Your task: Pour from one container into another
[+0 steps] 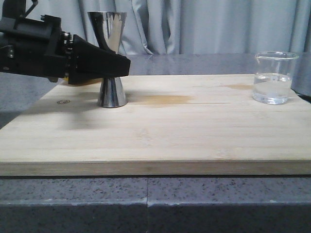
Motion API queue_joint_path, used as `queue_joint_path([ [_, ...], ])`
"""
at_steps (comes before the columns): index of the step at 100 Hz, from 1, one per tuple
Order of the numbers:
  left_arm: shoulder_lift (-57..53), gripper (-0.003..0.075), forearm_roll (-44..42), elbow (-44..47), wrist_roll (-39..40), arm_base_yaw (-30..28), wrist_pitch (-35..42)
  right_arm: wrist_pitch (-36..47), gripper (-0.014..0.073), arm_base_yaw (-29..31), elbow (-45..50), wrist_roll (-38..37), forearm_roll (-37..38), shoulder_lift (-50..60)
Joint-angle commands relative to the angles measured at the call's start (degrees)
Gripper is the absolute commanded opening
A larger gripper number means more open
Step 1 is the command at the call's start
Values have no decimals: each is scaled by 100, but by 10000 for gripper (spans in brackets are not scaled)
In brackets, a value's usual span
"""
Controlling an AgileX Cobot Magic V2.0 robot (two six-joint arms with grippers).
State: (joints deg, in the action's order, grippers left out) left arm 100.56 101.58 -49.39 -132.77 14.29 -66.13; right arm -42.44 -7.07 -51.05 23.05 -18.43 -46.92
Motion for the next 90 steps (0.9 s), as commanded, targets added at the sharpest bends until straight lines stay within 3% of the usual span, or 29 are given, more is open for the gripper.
queue_joint_path([
  [1, -208, 60, 441, -141, 26, 46, -596, 854, 603, -12, 23, 36, -128, 98],
  [35, -208, 60, 441, -141, 26, 46, -596, 4022, 603, -1021, 2066, -850, 488, 677],
  [54, -208, 60, 441, -141, 26, 46, -596, 5867, 603, -1329, 3047, -860, 581, 596],
  [90, -208, 60, 441, -141, 26, 46, -596, 7323, 603, -1329, 3613, -1129, 700, -336],
])
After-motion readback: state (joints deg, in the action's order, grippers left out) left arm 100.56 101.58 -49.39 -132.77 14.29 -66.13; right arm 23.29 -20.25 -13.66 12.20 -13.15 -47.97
